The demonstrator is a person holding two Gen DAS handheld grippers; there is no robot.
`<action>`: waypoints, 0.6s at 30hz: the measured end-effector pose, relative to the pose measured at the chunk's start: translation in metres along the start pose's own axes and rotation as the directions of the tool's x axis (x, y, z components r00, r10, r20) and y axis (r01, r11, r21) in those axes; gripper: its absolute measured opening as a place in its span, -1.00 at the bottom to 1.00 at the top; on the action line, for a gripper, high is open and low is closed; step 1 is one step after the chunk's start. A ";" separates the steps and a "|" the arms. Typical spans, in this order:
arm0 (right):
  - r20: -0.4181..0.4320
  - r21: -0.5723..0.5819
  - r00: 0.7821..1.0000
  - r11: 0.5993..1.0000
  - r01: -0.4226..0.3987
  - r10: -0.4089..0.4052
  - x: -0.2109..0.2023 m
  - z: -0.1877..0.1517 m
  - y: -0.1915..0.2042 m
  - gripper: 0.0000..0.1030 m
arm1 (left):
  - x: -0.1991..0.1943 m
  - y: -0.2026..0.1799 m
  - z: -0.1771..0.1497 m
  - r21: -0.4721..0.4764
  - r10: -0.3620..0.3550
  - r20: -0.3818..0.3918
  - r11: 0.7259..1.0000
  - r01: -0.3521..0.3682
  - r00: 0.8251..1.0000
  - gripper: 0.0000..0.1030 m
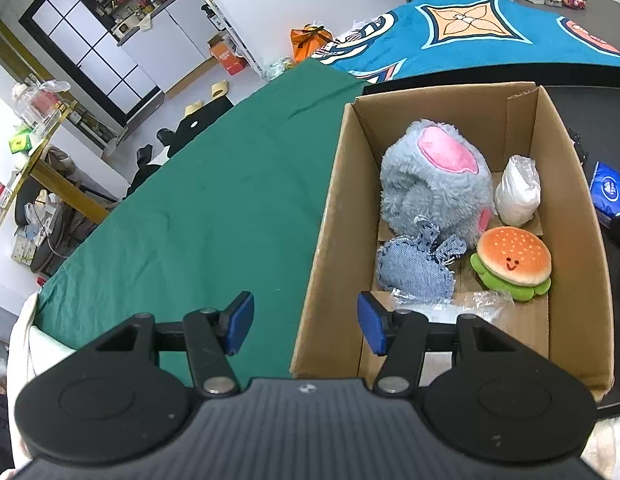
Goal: Organize soft objects
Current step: 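Lower the right gripper onto the blue tissue packet and close, then carry the blue tissue packet with the right gripper into the box and release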
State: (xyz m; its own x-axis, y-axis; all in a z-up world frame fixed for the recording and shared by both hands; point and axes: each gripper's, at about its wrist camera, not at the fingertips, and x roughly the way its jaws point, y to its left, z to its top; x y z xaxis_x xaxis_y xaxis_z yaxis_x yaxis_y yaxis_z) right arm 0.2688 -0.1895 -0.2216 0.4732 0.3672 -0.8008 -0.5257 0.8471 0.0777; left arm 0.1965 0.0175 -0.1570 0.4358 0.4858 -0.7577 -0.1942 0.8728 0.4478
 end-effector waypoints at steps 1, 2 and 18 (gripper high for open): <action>0.003 -0.009 1.000 1.000 0.006 -0.006 -0.003 0.001 0.002 0.13 | -0.001 0.000 0.000 0.001 -0.001 0.006 1.000 0.001 1.000 0.08; 0.009 -0.017 1.000 1.000 0.012 -0.012 -0.007 0.001 0.003 0.13 | -0.002 0.000 0.000 0.000 -0.003 0.011 1.000 0.003 1.000 0.08; 0.088 0.063 0.996 0.998 -0.001 -0.004 -0.066 0.020 0.018 0.13 | -0.009 0.015 -0.005 -0.052 -0.080 0.048 0.995 0.082 0.996 0.08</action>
State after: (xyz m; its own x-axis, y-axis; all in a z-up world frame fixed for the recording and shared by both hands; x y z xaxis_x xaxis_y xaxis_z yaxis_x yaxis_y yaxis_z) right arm 0.2421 -0.1909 -0.1558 0.5358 0.3960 -0.7457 -0.4807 0.8692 0.1161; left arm 0.1856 0.0267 -0.1454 0.4915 0.4117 -0.7675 -0.2032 0.9111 0.3586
